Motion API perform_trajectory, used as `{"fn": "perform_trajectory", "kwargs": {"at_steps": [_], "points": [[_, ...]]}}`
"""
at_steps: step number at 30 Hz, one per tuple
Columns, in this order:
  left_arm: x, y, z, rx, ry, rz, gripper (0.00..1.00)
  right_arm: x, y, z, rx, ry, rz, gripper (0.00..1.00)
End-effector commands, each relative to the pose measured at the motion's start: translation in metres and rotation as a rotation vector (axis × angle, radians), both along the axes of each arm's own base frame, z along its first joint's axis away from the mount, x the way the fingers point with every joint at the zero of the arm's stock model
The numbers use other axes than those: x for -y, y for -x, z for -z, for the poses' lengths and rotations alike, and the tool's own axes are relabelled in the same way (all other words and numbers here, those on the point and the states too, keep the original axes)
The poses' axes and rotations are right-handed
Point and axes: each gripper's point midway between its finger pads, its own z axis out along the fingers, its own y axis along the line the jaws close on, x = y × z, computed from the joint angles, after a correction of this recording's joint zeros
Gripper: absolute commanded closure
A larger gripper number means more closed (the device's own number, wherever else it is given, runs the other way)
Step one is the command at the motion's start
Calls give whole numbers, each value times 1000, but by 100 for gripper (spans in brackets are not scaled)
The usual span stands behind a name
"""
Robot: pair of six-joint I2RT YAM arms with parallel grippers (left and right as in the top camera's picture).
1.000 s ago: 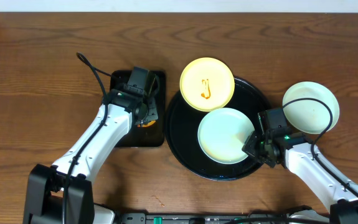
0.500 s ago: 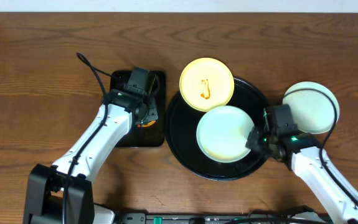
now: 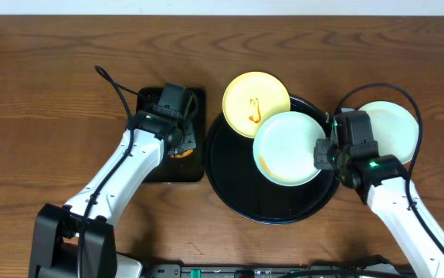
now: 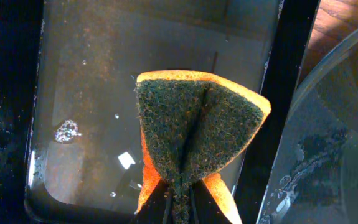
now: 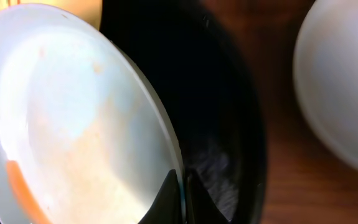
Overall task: Clean dirty plates on tray and stack at the side
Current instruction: 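Carry the green plate right and stack it on the other green plate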
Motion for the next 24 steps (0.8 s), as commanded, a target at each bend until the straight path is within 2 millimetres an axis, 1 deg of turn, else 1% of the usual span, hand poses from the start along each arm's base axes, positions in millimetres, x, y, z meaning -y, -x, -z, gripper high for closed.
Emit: {"fn": "perform_trajectory", "kwargs": {"at_steps": [1,3,6,12,16,20,24], "points": [[-3,2,4,-12,-14,10,92,7,-19,-29,94,96,-56,99],[-3,2,4,-12,-14,10,92,4,-23,-38,117,115,-91,99],[-3,2,4,-12,-14,9,92,3,-30,-52,159,189,-115,99],[-3,1,4,-11,-14,10,92,-4,-35,-76,234,429,-191,99],[-3,1,4,-11,-14,10,92,-20,-33,-89,286,580,-273,99],[-3,1,4,-11,-14,10,92,-29,-33,-113,367,757,-285,99],[-3,1,4,-8,-13,10,92,-47,-34,-129,438,827,-341,99]]}}
